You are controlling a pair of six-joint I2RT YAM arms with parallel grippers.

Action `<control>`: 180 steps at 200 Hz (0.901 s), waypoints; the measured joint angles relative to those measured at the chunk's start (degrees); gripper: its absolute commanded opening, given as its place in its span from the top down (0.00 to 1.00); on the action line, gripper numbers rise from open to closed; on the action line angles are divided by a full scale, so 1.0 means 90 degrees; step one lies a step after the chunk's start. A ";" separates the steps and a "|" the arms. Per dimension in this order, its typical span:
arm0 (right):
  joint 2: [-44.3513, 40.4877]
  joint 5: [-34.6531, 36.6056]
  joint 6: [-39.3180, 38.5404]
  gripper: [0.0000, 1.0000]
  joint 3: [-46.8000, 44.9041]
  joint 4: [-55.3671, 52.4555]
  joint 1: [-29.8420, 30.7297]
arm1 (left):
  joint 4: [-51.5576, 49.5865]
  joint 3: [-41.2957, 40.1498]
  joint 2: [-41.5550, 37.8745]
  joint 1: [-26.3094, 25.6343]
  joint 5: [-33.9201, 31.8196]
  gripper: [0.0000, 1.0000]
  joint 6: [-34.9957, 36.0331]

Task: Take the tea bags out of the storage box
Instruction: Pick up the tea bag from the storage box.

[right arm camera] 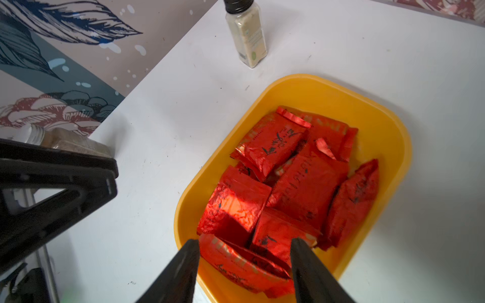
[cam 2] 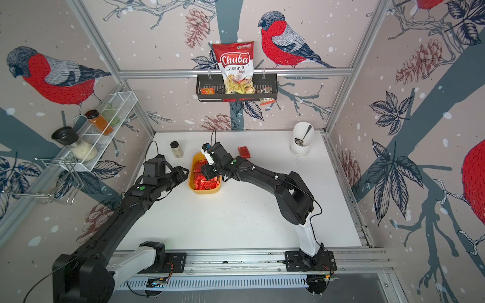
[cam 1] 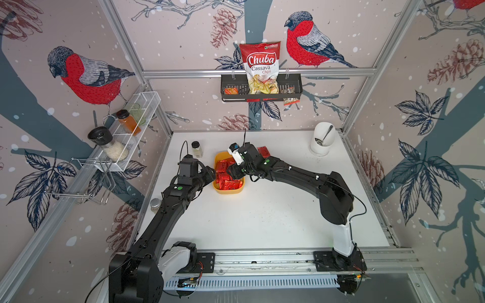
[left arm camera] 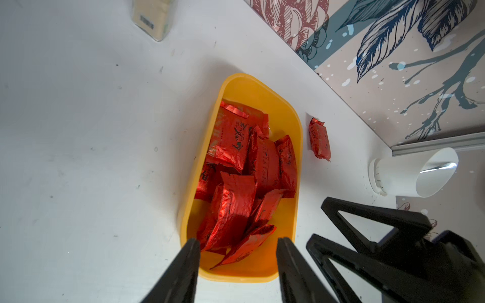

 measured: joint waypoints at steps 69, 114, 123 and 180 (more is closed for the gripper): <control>0.0821 0.0163 -0.1015 0.47 0.1001 -0.0984 0.0114 | -0.0228 -0.0928 -0.0869 0.0658 0.0665 0.45 -0.0044; 0.0828 -0.0158 -0.1382 0.48 0.0920 -0.1294 0.0219 | -0.0197 -0.1248 -0.0945 0.0663 0.0986 0.45 -0.0051; 0.0838 -0.0209 -0.1430 0.49 0.0913 -0.1316 0.0245 | -0.0189 -0.1270 -0.0937 0.0663 0.1018 0.44 -0.0053; 0.0998 -0.0355 -0.1574 0.48 0.1093 -0.1406 0.0270 | -0.0066 -0.1336 -0.0952 0.0663 0.1163 0.44 -0.0053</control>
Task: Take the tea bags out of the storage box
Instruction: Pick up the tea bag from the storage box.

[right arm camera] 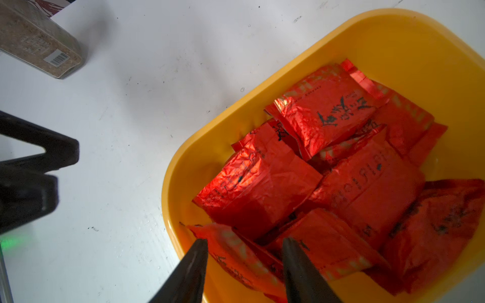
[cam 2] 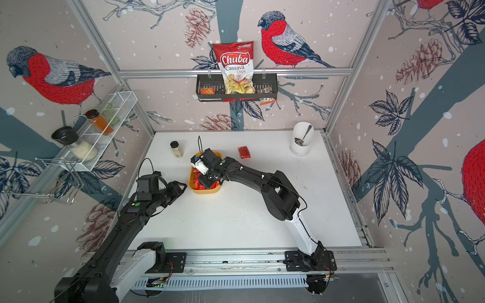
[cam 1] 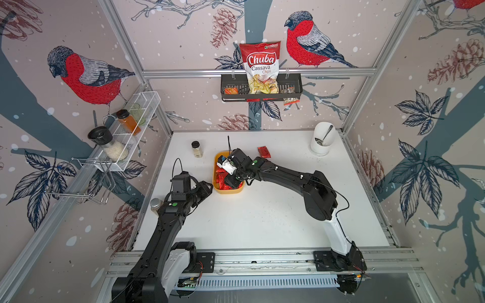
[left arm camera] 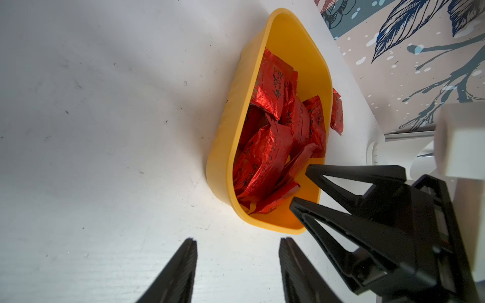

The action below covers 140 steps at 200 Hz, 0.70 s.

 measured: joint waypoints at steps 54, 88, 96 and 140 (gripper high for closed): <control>0.0386 -0.0087 -0.0129 0.56 0.0491 -0.0223 0.0032 | 0.0017 -0.0095 -0.0075 0.0000 0.0017 0.44 0.0002; 0.0391 -0.0168 -0.0187 0.69 0.0527 -0.0308 0.0070 | 0.0017 -0.0095 -0.0097 0.0000 0.0090 0.44 0.0002; 0.0391 -0.0192 -0.0240 0.73 0.0534 -0.0340 0.0075 | 0.0017 -0.0095 -0.0100 0.0000 0.0107 0.44 0.0002; 0.0391 -0.0279 -0.0291 0.94 0.0539 -0.0435 0.0129 | 0.0017 -0.0107 -0.0109 0.0000 0.0138 0.45 0.0002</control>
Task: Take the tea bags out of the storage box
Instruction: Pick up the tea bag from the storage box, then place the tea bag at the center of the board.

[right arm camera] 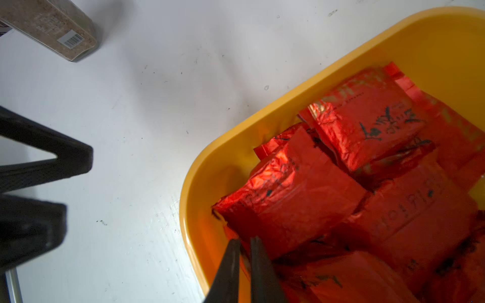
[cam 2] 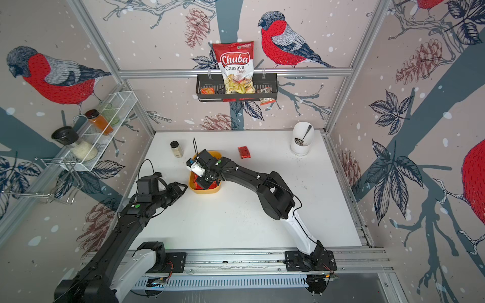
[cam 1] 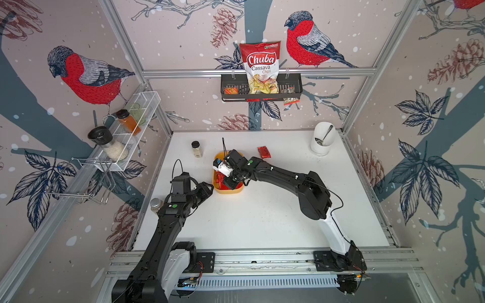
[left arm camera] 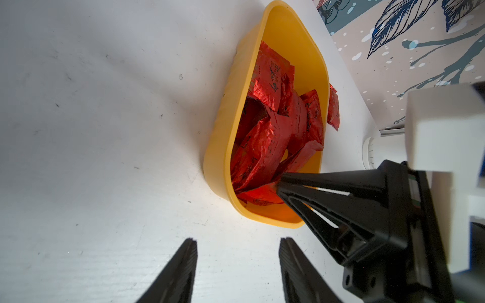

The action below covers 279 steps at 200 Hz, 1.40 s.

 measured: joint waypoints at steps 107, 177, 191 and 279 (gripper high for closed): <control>-0.0668 -0.0027 0.0092 1.00 -0.0151 0.0097 -0.0219 | 0.0000 0.0002 -0.0204 0.0000 0.0041 0.44 -0.0007; -0.1018 -0.0661 0.0930 1.00 -0.0602 0.0687 -0.1171 | 0.0017 0.0027 -0.0080 0.0000 0.0243 0.45 -0.0007; -0.1192 -0.0971 0.1246 1.00 -0.0908 0.0974 -0.1452 | 0.0032 0.0027 -0.0049 0.0000 0.0308 0.45 -0.0005; -0.2307 -0.2548 0.3050 1.00 -0.2543 0.3041 -0.3203 | 0.0143 0.0029 0.0010 0.0000 0.0449 0.45 -0.0002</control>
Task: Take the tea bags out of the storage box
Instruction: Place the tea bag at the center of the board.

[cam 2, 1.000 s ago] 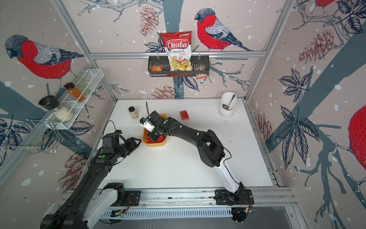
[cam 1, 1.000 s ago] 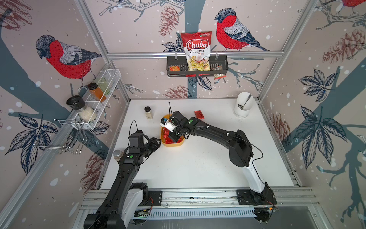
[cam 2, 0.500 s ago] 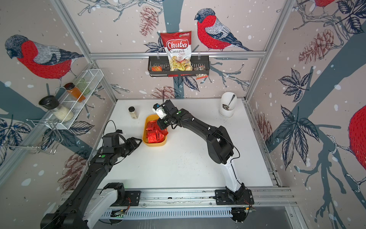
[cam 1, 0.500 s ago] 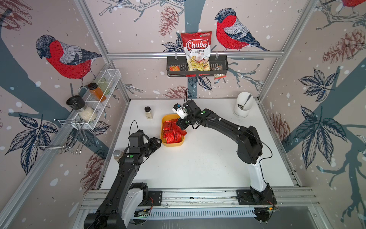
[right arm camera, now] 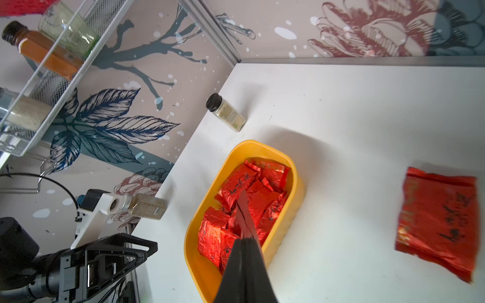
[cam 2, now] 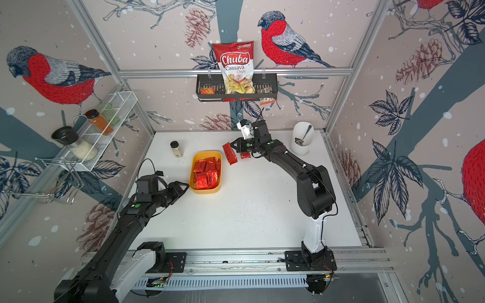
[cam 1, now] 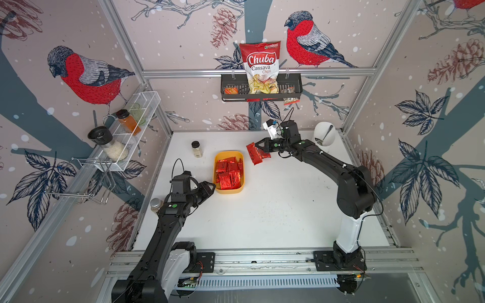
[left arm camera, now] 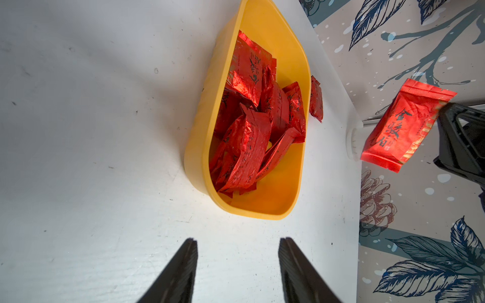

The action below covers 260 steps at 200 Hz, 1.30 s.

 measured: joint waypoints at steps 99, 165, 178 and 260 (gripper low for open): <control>0.1086 0.0209 -0.0214 1.00 0.0532 -0.0454 -0.1666 | 0.0192 0.0002 0.0260 0.0000 0.0202 0.45 0.0000; 0.2147 0.0418 -0.0384 1.00 0.1338 -0.0811 -0.1685 | 0.0197 0.0007 0.0364 0.0000 0.0204 0.45 0.0000; 0.2336 0.0486 -0.0384 1.00 0.1571 -0.0843 -0.1685 | 0.0197 0.0010 0.0367 0.0000 0.0202 0.45 0.0002; 0.3446 0.0986 -0.0549 0.94 0.3104 -0.1540 -0.1617 | 0.0189 0.0046 0.0449 0.0000 0.0194 0.45 0.0012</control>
